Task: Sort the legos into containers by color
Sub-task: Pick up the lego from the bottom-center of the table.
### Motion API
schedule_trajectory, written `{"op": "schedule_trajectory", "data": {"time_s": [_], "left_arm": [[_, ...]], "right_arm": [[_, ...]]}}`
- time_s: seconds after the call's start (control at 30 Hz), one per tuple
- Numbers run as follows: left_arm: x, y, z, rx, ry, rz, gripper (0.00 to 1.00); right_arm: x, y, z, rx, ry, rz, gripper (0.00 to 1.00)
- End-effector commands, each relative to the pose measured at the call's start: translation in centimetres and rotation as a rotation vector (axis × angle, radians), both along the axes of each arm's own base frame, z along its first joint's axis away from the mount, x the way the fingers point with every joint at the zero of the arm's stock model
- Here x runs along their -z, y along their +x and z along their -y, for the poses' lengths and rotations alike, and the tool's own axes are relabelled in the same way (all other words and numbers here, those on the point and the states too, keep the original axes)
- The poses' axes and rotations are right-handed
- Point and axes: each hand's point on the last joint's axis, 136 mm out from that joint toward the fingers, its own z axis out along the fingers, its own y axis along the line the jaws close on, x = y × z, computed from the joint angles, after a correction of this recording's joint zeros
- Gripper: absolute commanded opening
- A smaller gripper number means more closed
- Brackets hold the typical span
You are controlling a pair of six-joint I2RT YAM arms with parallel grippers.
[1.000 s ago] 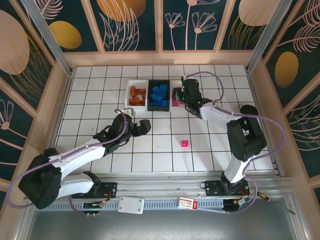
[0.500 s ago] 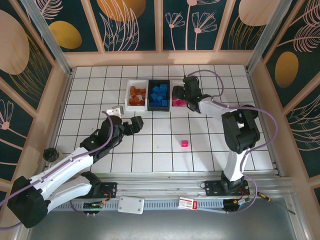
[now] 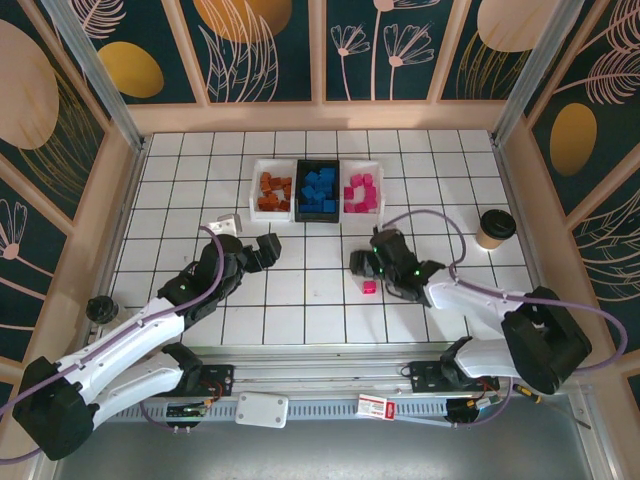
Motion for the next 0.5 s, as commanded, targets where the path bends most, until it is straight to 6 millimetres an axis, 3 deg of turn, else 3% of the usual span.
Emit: {"op": "schedule_trajectory", "data": {"time_s": [0.0, 0.13, 0.27, 0.37, 0.47], "left_arm": [[0.6, 0.1, -0.7, -0.032, 0.016, 0.004, 0.99], [1.3, 0.3, -0.5, -0.03, 0.02, -0.012, 0.99], [2.0, 0.4, -0.2, -0.025, 0.03, -0.033, 0.99], [2.3, 0.4, -0.2, -0.025, 0.037, -0.041, 0.99], [2.6, 0.4, -0.3, -0.029, 0.045, -0.051, 0.99]], "right_arm": [[2.1, -2.8, 1.4, 0.069, -0.026, -0.085, 0.72], [3.6, -3.8, 1.4, 0.061, -0.055, -0.114, 0.72], [4.3, -3.7, 0.8, 0.035, -0.064, -0.114, 0.68], [3.9, -3.5, -0.3, 0.0, -0.045, -0.099, 0.59], [3.2, -3.2, -0.8, -0.024, -0.044, -0.079, 0.43]]}}
